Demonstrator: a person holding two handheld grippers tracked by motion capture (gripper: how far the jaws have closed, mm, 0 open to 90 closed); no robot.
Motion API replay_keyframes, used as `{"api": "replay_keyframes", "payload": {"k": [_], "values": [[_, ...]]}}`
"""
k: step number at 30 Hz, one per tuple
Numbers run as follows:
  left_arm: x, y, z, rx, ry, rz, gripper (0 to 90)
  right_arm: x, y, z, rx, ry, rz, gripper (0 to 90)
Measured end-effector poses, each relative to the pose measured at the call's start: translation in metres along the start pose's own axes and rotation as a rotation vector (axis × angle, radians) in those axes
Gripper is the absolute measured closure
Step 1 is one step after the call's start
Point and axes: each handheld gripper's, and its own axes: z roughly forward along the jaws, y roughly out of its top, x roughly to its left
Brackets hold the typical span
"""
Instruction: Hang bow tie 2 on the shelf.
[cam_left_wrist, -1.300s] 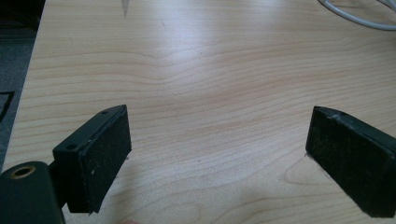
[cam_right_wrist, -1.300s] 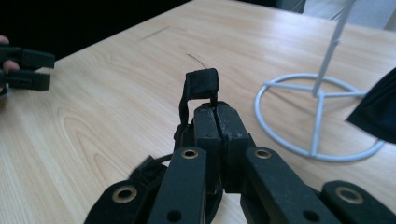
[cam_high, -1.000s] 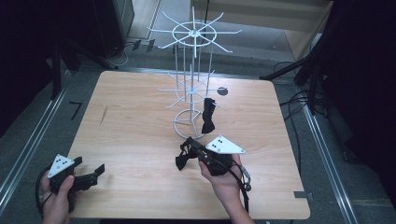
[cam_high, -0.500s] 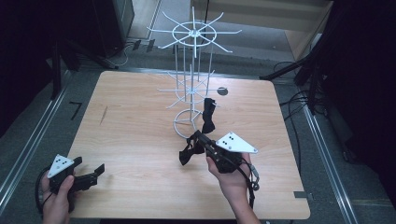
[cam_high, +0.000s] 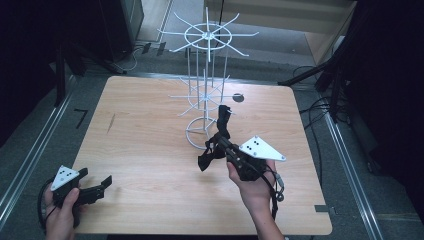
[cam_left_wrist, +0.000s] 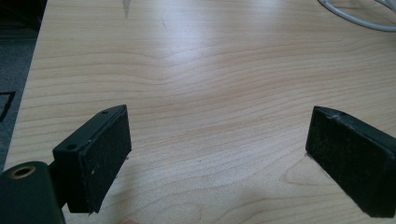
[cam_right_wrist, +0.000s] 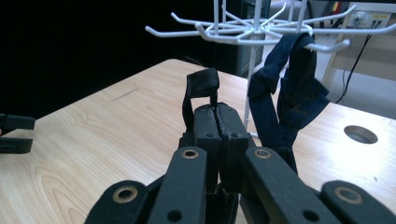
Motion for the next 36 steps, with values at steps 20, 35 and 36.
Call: {"api": "replay_keyframes", "payload": {"k": [20, 35, 36], "values": [[0.0, 0.0, 0.0, -0.004, 0.002, 0.007, 7.3, 0.004, 0.034, 0.005, -0.028, 0.03, -0.026, 90.0], [0.0, 0.0, 0.0, -0.003, 0.001, 0.007, 7.3, 0.005, 0.051, 0.011, -0.042, 0.043, -0.028, 90.0], [0.0, 0.0, 0.0, -0.003, 0.002, 0.007, 7.3, 0.005, 0.052, 0.011, -0.043, 0.046, -0.029, 90.0]]}}
